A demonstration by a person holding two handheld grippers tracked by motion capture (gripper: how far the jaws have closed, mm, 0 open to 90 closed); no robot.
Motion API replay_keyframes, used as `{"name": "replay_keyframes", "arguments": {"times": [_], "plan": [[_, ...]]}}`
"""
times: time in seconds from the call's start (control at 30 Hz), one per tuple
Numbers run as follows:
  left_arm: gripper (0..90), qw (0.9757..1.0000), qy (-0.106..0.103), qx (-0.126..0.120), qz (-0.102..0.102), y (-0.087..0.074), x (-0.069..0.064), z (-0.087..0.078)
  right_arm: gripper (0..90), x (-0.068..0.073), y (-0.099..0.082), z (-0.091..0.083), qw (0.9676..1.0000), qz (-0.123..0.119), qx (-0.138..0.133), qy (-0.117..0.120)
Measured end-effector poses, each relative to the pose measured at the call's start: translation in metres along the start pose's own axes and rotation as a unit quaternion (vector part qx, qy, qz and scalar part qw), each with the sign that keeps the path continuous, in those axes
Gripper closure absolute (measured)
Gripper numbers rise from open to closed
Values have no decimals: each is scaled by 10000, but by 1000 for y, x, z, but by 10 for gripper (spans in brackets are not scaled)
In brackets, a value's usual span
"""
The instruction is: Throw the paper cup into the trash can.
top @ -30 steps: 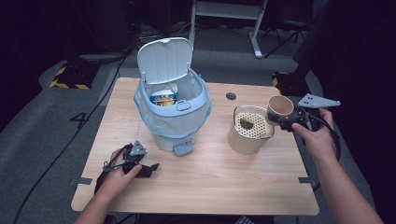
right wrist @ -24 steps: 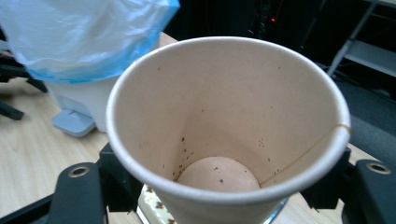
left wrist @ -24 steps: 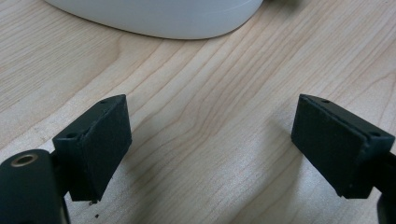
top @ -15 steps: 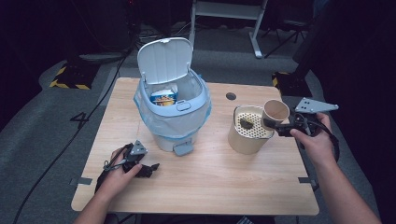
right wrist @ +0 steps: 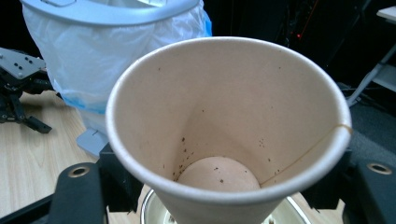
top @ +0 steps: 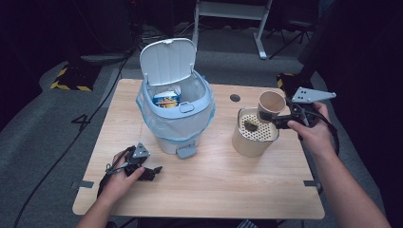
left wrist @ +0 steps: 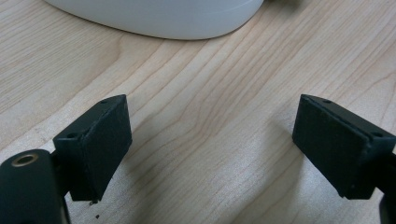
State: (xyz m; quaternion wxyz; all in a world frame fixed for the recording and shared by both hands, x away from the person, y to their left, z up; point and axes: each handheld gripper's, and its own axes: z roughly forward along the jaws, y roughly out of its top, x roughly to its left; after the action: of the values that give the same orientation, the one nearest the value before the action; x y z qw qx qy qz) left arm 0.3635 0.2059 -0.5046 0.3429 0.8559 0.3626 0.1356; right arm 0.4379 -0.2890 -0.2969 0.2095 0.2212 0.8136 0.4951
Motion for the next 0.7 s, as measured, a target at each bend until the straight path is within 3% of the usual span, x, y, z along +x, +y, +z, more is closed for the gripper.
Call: {"name": "replay_keyframes", "arguments": {"times": [0.27, 0.43, 0.6, 0.7], "plan": [[119, 10000, 35, 10, -35, 0, -1, 0, 291, -8, 28, 10, 9992, 114, -190, 332], [119, 10000, 37, 10, -39, 0, -1, 0, 291, -9, 47, 18, 9988, -62, -221, 430], [119, 10000, 40, 11, -37, 0, -1, 0, 289, -11, 65, 28, 9970, -80, -248, 729], [119, 10000, 39, 11, -38, 0, -1, 0, 289, -10, 75, 34, 9966, -156, -230, 775]]}}
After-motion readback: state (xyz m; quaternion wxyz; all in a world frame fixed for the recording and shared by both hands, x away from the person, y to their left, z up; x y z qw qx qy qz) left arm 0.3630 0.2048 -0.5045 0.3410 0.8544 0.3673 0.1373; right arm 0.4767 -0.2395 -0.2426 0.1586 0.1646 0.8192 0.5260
